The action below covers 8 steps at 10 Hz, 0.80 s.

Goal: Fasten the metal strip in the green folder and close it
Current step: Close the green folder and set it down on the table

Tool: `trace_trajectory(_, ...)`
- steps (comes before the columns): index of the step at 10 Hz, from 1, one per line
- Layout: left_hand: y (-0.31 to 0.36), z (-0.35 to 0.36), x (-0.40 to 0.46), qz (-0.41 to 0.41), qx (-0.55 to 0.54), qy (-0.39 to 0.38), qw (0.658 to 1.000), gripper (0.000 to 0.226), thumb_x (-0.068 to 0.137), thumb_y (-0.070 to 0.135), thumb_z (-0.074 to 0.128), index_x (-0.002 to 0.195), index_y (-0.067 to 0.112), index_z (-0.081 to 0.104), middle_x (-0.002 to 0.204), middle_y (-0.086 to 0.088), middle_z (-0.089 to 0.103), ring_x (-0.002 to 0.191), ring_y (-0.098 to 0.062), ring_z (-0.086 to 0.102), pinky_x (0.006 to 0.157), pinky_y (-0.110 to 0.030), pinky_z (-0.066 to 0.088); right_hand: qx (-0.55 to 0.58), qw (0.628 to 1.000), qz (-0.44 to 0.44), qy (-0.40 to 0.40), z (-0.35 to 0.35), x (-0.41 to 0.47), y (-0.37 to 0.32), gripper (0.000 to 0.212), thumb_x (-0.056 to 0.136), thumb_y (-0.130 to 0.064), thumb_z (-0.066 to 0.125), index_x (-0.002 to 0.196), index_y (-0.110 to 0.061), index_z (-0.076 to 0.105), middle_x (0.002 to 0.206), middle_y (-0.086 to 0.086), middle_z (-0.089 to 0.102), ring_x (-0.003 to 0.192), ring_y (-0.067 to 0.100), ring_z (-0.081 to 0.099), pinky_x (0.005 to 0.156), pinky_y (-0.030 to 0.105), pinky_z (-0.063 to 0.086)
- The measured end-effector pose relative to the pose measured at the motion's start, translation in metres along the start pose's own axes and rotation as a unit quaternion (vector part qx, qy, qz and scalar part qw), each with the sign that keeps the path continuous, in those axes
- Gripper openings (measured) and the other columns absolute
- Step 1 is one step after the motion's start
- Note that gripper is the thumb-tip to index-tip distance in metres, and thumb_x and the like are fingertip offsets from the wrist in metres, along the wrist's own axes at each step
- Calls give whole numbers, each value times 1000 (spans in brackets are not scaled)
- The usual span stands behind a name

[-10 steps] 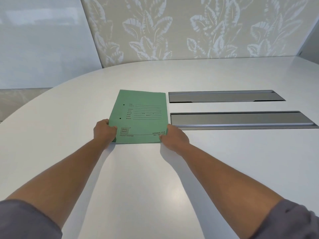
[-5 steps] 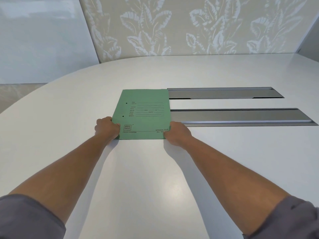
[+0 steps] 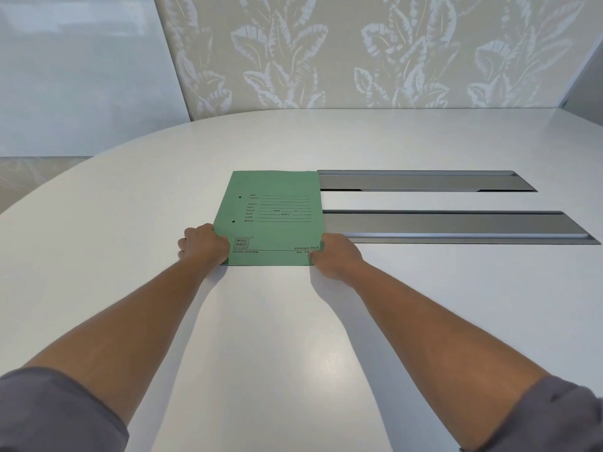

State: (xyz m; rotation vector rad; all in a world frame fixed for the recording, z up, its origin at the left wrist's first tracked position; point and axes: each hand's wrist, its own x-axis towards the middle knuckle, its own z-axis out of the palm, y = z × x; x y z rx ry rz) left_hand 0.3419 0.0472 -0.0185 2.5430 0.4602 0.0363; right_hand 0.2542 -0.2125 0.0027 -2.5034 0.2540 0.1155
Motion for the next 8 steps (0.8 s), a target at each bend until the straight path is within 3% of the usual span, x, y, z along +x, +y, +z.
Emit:
trace_trajectory(3,0,-2,-2,2,-1,-5,1000,21,90,30,49,105,20,60,122,-11,46,114,-35,40,95,-47,41,-14,1000,2,13,4,3,2,29,87,-26,56,112,-18,67,115,3,66,87,27,61,67,30,44)
trace_trajectory(4,1,-3,-3,0,-4,-6,1000,19,90,29,50,104,20,59,123,-10,45,115,-35,40,92,-46,39,-39,999,13,15,5,4,2,35,90,-32,56,121,-16,61,125,7,51,88,27,54,73,33,42)
trace_trajectory(6,5,-7,-10,-6,-2,-8,1000,16,90,27,49,102,19,57,124,-12,45,114,-35,40,93,-46,39,-44,999,17,10,6,6,2,37,89,-31,54,123,-17,61,124,8,48,88,28,54,73,34,43)
trace_trajectory(7,7,-7,-17,22,15,34,999,11,92,25,49,98,17,51,124,-12,44,108,-34,39,90,-46,35,-20,1000,14,17,7,4,2,37,89,-33,54,123,-17,56,114,2,40,89,28,52,74,34,41)
trace_trajectory(8,15,-7,-34,112,25,90,989,24,94,26,53,115,14,57,135,-11,45,123,-36,38,101,-48,32,7,999,-20,49,9,-9,3,30,91,-31,52,118,-15,53,109,1,38,93,29,56,76,34,41)
